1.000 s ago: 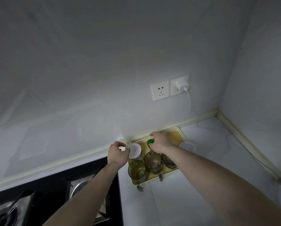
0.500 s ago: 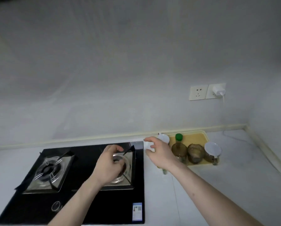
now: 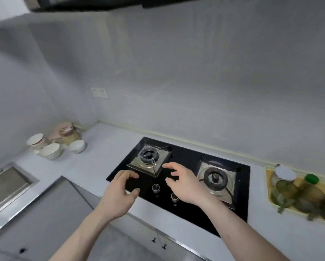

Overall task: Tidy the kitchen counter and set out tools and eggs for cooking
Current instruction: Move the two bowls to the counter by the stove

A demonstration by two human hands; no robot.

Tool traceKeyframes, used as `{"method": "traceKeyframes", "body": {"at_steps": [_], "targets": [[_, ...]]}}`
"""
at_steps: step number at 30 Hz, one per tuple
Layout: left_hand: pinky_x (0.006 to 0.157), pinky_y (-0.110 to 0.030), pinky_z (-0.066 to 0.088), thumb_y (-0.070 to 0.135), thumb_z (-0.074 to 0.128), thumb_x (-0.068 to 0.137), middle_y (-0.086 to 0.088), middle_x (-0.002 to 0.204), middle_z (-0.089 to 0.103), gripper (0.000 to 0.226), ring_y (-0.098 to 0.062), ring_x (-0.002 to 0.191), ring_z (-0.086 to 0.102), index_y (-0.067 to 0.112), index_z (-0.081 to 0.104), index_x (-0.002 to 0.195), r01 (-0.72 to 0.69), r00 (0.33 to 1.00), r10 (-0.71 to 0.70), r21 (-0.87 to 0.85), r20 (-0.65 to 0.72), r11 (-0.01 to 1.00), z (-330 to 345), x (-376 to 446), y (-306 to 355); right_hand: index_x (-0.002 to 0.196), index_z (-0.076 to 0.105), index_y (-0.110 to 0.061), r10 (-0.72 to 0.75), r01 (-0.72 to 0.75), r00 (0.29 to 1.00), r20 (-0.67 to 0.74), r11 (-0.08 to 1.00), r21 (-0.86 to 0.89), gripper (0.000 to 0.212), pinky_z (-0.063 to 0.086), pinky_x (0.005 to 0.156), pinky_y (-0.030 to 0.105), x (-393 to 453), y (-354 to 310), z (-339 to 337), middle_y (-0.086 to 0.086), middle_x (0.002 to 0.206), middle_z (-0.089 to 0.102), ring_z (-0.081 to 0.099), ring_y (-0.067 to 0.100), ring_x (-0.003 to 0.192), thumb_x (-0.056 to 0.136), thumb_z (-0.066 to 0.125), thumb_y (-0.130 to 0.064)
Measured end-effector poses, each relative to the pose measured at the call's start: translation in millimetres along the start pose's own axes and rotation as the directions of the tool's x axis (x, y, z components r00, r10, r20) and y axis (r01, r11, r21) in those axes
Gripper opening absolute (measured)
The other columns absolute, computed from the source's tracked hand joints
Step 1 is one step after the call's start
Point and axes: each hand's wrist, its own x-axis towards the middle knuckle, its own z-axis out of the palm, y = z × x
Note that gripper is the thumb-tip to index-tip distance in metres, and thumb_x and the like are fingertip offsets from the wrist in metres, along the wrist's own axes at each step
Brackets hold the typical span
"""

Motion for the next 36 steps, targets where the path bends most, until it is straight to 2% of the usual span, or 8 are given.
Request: {"method": "traceKeyframes", "body": {"at_steps": [5, 10, 15, 22, 26, 30, 33, 36], "targets": [[0.085, -0.005, 0.035, 0.020, 0.069, 0.086, 0.022, 0.125, 0.051, 0.034, 0.004, 0.100, 0.058, 0.039, 0.057, 0.111, 0.151, 0.987, -0.152, -0.015, -0.059, 0.988, -61, -55, -74, 0.136, 0.051, -0.043, -0.069, 0.067, 0.992, 0.101, 0.997, 0.026, 0.042, 0.051, 0.087, 0.020, 7, -44, 82, -0.021, 0.128, 0.050, 0.052, 0.003, 0.124, 0.099, 0.056, -0.024], [0.094, -0.022, 0.038, 0.021, 0.071, 0.084, 0.019, 0.124, 0.054, 0.035, -0.004, 0.116, 0.053, 0.039, 0.057, 0.111, 0.235, 0.961, -0.235, -0.024, -0.143, 0.972, -106, -81, -123, 0.137, 0.051, -0.043, -0.111, 0.112, 0.977, 0.182, 0.994, 0.005, 0.043, 0.049, 0.103, 0.030, 18, -79, 133, -0.023, 0.127, 0.047, 0.050, -0.002, 0.120, 0.099, 0.056, -0.024], [0.092, -0.022, 0.036, 0.019, 0.072, 0.085, 0.016, 0.126, 0.054, 0.036, -0.004, 0.114, 0.052, 0.035, 0.058, 0.114, 0.297, 0.926, -0.309, -0.085, -0.216, 0.951, -132, -93, -157, 0.134, 0.052, -0.045, -0.129, 0.130, 0.964, 0.232, 0.991, 0.010, 0.043, 0.051, 0.095, 0.026, 53, -108, 167, -0.031, 0.114, 0.048, 0.057, 0.001, 0.115, 0.097, 0.058, -0.024], [0.098, -0.025, 0.037, 0.021, 0.072, 0.085, 0.020, 0.126, 0.053, 0.035, -0.005, 0.119, 0.050, 0.039, 0.056, 0.110, 0.444, 0.832, -0.460, -0.125, -0.310, 0.887, -179, -106, -238, 0.131, 0.054, -0.046, -0.190, 0.160, 0.908, 0.373, 0.981, 0.111, 0.040, 0.044, 0.082, 0.010, 134, -142, 259, -0.029, 0.135, 0.051, 0.051, -0.007, 0.124, 0.097, 0.059, -0.026], [0.098, -0.025, 0.038, 0.021, 0.074, 0.084, 0.021, 0.124, 0.053, 0.035, -0.003, 0.117, 0.051, 0.039, 0.057, 0.108, 0.503, 0.788, -0.511, -0.119, -0.342, 0.856, -211, -88, -283, 0.131, 0.053, -0.046, -0.186, 0.136, 0.885, 0.426, 0.980, 0.146, 0.039, 0.044, 0.085, 0.012, 188, -160, 301, -0.029, 0.137, 0.049, 0.051, -0.005, 0.125, 0.098, 0.059, -0.027], [0.093, -0.035, 0.054, 0.019, 0.073, 0.083, 0.026, 0.123, 0.051, 0.034, 0.008, 0.116, 0.049, 0.037, 0.060, 0.109, 0.526, 0.761, -0.550, -0.168, -0.344, 0.834, -237, -48, -326, 0.131, 0.053, -0.045, -0.177, 0.124, 0.872, 0.457, 0.982, 0.143, 0.038, 0.044, 0.090, 0.015, 250, -175, 333, -0.027, 0.137, 0.050, 0.052, -0.006, 0.123, 0.098, 0.059, -0.027], [0.094, -0.024, 0.042, 0.018, 0.072, 0.084, 0.022, 0.124, 0.053, 0.034, 0.004, 0.115, 0.051, 0.038, 0.059, 0.109, 0.532, 0.757, -0.545, -0.143, -0.360, 0.835, -247, -17, -343, 0.131, 0.054, -0.044, -0.162, 0.124, 0.876, 0.455, 0.986, 0.113, 0.038, 0.048, 0.092, 0.020, 290, -184, 347, -0.023, 0.137, 0.051, 0.053, -0.004, 0.121, 0.097, 0.060, -0.027], [0.084, -0.022, 0.043, 0.020, 0.072, 0.085, 0.025, 0.123, 0.051, 0.033, -0.002, 0.106, 0.056, 0.038, 0.057, 0.109, 0.551, 0.755, -0.568, -0.152, -0.328, 0.820, -252, 5, -360, 0.131, 0.054, -0.044, -0.161, 0.130, 0.870, 0.466, 0.987, 0.098, 0.039, 0.049, 0.088, 0.017, 318, -190, 356, -0.023, 0.137, 0.051, 0.054, -0.004, 0.121, 0.097, 0.061, -0.028]]}}
